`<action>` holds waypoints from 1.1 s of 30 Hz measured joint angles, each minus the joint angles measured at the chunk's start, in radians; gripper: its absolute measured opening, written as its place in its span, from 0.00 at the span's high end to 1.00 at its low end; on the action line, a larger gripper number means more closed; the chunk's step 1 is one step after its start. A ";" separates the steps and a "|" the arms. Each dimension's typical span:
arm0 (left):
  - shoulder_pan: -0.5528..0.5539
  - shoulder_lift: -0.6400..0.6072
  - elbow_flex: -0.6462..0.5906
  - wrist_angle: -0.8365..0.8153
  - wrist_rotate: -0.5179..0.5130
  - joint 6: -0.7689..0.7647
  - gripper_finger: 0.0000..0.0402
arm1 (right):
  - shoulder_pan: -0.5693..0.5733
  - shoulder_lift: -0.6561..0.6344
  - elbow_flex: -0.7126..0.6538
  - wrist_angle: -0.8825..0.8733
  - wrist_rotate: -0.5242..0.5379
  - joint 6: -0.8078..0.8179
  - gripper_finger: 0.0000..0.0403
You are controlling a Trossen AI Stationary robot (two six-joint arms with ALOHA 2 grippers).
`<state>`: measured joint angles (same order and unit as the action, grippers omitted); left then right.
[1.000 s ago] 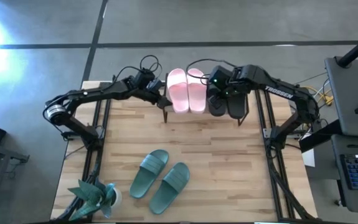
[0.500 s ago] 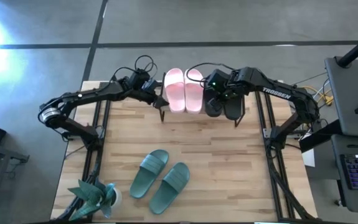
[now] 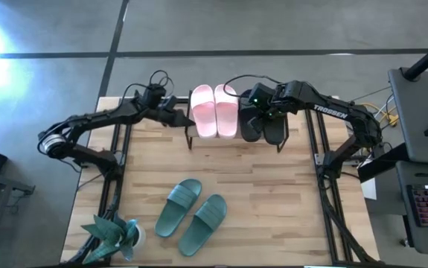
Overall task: Pick and place slides into the shelf
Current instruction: Adjust the shelf
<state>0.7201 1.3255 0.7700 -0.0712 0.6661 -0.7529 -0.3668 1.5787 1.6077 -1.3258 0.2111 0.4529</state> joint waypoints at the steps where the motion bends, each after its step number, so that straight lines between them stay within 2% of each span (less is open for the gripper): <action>1: 0.011 -0.013 -0.017 0.038 0.010 -0.032 0.43 | 0.000 0.000 0.000 0.001 0.000 0.000 0.97; 8: 0.098 -0.085 -0.199 0.310 0.057 -0.280 0.43 | 0.000 0.000 0.000 0.007 0.000 0.001 0.97; 15: 0.180 -0.140 -0.410 0.867 0.039 -0.631 0.43 | 0.000 0.000 0.000 0.014 0.018 0.001 0.97; 18: 0.217 -0.160 -0.484 0.936 0.033 -0.703 0.43 | 0.000 0.000 0.000 0.025 0.026 0.001 0.97; 25: 0.214 -0.240 -0.578 0.878 0.062 -0.602 0.43 | 0.000 0.000 0.000 0.027 0.027 0.001 0.97; 30: 0.213 -0.263 -0.583 0.688 0.063 -0.331 0.43 | -0.007 0.000 0.000 0.027 0.027 0.000 0.97; 33: 0.210 -0.283 -0.585 0.641 0.070 -0.194 0.43 | -0.007 0.000 0.000 0.027 0.027 0.000 0.97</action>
<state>0.9298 1.0426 0.1853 0.5700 0.7359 -0.9473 -0.3740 1.5787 1.6077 -1.2991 0.2386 0.4526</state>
